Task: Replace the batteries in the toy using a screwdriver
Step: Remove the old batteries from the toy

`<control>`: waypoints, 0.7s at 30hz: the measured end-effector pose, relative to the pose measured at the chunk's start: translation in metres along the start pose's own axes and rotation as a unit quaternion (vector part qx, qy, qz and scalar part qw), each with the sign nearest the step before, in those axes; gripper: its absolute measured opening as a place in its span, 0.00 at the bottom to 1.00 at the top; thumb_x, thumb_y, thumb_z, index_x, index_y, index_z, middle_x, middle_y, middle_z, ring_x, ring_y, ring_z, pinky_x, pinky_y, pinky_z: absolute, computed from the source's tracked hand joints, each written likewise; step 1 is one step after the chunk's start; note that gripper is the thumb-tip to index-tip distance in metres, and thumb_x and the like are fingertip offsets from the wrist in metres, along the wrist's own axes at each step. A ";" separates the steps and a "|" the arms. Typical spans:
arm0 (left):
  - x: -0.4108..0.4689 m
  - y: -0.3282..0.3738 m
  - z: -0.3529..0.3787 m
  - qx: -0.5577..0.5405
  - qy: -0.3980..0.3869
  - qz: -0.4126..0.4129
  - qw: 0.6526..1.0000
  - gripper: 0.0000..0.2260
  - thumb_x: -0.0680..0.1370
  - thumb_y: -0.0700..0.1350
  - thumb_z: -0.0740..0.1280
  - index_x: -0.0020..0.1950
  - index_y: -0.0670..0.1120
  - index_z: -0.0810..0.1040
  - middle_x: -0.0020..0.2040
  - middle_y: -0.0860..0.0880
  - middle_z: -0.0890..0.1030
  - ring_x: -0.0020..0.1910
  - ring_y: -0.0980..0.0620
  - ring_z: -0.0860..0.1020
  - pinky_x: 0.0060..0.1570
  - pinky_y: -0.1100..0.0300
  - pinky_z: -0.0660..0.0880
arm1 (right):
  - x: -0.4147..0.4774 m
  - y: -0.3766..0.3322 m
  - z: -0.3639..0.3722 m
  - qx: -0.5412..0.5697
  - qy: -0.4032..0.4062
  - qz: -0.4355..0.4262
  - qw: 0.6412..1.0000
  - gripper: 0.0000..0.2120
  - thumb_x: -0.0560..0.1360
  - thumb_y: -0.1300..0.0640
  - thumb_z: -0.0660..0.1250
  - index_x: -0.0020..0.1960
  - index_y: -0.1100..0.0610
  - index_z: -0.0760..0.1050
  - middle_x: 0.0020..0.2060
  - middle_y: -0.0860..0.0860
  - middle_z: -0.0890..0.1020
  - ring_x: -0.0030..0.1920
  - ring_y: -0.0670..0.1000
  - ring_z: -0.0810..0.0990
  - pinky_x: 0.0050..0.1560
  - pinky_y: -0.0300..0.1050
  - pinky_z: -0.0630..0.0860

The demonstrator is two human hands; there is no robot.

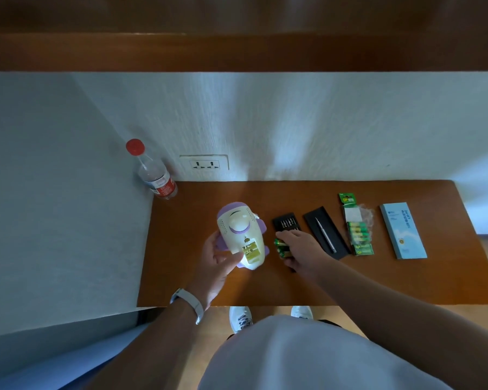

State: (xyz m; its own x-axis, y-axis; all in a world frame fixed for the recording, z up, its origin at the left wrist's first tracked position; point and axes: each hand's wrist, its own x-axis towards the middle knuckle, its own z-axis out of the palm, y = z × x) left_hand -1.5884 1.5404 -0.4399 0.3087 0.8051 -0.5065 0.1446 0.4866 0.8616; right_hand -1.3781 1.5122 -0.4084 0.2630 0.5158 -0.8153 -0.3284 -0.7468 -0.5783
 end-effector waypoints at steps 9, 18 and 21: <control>-0.026 0.019 -0.008 0.212 0.162 0.040 0.963 0.26 0.77 0.50 0.71 0.74 0.52 0.67 0.69 0.51 0.73 0.63 0.54 0.73 0.52 0.59 0.74 | -0.012 0.006 -0.012 0.034 -0.002 -0.005 0.999 0.07 0.78 0.55 0.68 0.50 0.58 0.78 0.42 0.57 0.76 0.37 0.51 0.75 0.30 0.40 0.69; -0.055 0.051 0.055 0.495 0.167 0.293 0.801 0.18 0.76 0.54 0.67 0.64 0.49 0.77 0.64 0.48 0.80 0.61 0.46 0.78 0.58 0.45 0.77 | -0.026 -0.003 -0.073 0.094 -0.040 -0.026 0.994 0.04 0.79 0.58 0.66 0.48 0.58 0.76 0.39 0.55 0.73 0.36 0.50 0.72 0.21 0.36 0.68; -0.054 0.049 0.105 0.543 0.123 0.322 0.766 0.20 0.76 0.55 0.63 0.63 0.47 0.80 0.63 0.47 0.81 0.62 0.45 0.78 0.59 0.45 0.76 | -0.032 -0.007 -0.115 0.098 -0.063 -0.040 0.992 0.04 0.79 0.58 0.65 0.48 0.59 0.75 0.37 0.56 0.73 0.31 0.50 0.72 0.20 0.37 0.65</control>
State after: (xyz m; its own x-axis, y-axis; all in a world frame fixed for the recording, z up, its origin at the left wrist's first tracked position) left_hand -1.4996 1.4852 -0.3670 0.4782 0.8637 0.1592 0.7742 -0.5002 0.3878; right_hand -1.2800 1.4525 -0.3753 0.1840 0.6281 -0.7561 -0.4839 -0.6117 -0.6259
